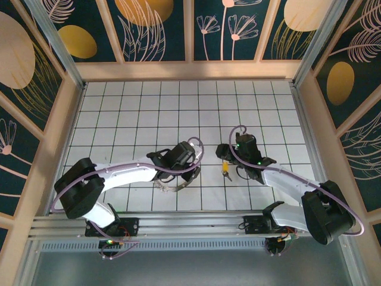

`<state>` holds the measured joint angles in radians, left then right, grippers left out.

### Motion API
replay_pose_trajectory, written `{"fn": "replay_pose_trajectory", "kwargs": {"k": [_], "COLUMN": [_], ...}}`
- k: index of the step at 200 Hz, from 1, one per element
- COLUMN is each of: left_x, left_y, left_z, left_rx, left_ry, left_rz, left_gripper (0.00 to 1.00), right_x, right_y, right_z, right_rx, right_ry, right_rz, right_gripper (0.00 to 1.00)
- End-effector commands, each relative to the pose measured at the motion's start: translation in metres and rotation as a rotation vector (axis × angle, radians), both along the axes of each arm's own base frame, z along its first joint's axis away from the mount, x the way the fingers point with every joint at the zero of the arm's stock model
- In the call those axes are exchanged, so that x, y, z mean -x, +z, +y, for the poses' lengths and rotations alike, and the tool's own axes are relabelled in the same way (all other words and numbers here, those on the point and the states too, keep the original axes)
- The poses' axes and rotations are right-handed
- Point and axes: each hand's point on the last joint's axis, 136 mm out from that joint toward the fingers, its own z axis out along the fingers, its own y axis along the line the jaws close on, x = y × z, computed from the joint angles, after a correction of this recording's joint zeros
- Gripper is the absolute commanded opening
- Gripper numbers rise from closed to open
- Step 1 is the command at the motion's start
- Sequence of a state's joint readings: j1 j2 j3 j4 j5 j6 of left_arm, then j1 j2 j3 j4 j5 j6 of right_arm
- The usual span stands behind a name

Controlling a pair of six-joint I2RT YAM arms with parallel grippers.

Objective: Put the keys on the keyring

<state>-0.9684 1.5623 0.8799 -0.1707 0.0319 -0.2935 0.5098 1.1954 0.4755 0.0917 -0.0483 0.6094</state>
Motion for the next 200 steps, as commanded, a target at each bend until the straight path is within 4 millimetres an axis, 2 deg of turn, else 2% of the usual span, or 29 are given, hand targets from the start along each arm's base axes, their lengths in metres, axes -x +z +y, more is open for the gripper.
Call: {"fn": "replay_pose_trajectory", "kwargs": {"k": [1, 74, 200], "left_x": [-0.001, 0.009, 0.006], "left_y": [-0.003, -0.029, -0.041], "left_z": [0.0, 0.001, -0.001], "left_rx": [-0.073, -0.214, -0.223], "left_ry": [-0.039, -0.127, -0.119], "left_rz": [-0.02, -0.035, -0.075], "left_gripper": [0.35, 0.31, 0.24], "right_x": [-0.001, -0.001, -0.002], "right_y": [0.001, -0.002, -0.003], "right_z": [-0.007, -0.008, -0.009], "right_rx": [-0.003, -0.002, -0.006], "right_ry": [-0.029, -0.033, -0.035], "right_rz": [-0.007, -0.001, -0.003], "right_gripper": [0.7, 0.7, 0.71]}}
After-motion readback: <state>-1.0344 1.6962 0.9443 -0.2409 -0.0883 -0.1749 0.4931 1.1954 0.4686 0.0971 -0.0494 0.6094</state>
